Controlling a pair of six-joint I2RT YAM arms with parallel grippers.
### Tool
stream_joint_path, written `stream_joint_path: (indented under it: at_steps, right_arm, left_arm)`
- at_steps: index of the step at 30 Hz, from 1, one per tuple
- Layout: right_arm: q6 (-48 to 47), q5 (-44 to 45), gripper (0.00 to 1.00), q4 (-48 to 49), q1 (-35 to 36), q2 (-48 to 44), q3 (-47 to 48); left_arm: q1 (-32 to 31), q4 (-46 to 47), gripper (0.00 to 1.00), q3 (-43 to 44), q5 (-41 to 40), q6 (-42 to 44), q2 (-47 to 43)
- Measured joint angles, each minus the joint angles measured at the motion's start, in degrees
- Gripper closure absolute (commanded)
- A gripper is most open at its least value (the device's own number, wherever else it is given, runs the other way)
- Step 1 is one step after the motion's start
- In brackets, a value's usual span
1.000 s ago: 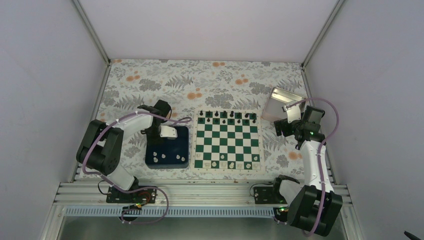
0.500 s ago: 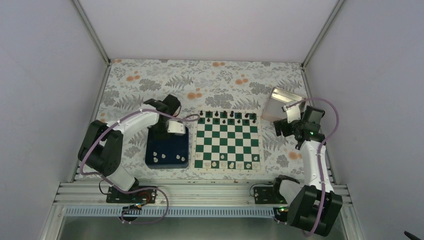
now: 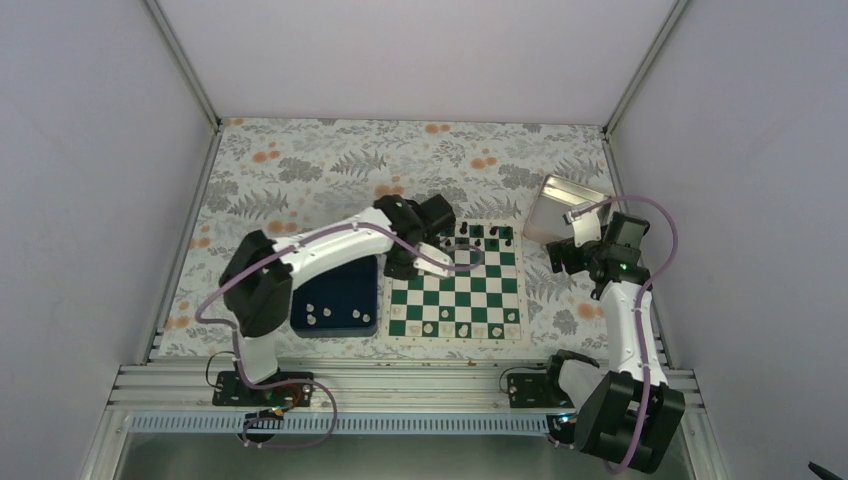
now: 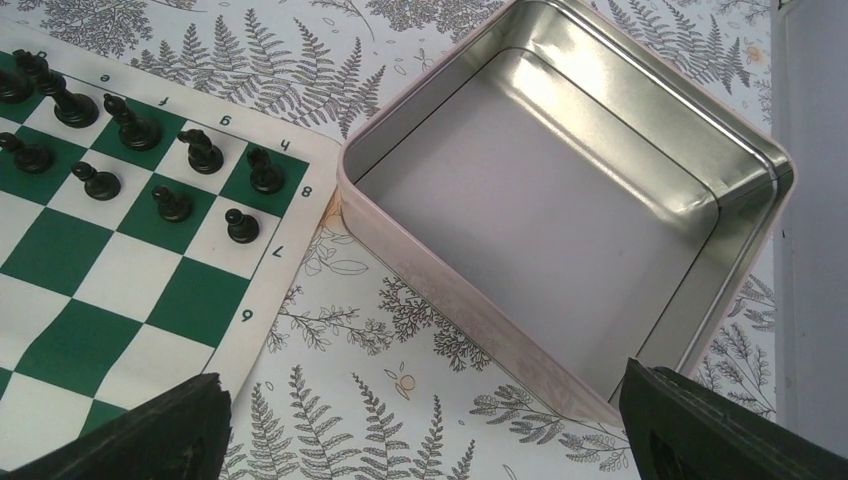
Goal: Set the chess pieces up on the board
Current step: Place the chess piece on the chessboard.
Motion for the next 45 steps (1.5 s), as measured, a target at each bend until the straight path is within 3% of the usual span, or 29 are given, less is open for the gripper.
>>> stream_joint_path:
  at_steps: [12, 45]
  right_arm:
    - [0.0, 0.0, 0.00, -0.3, 0.0, -0.1, 0.0]
    - [-0.1, -0.4, 0.00, -0.5, 0.0, -0.1, 0.0]
  left_arm:
    - [-10.1, -0.5, 0.95, 2.8, 0.8, -1.7, 9.8]
    - [-11.7, 4.2, 0.94, -3.8, 4.0, -3.0, 11.5]
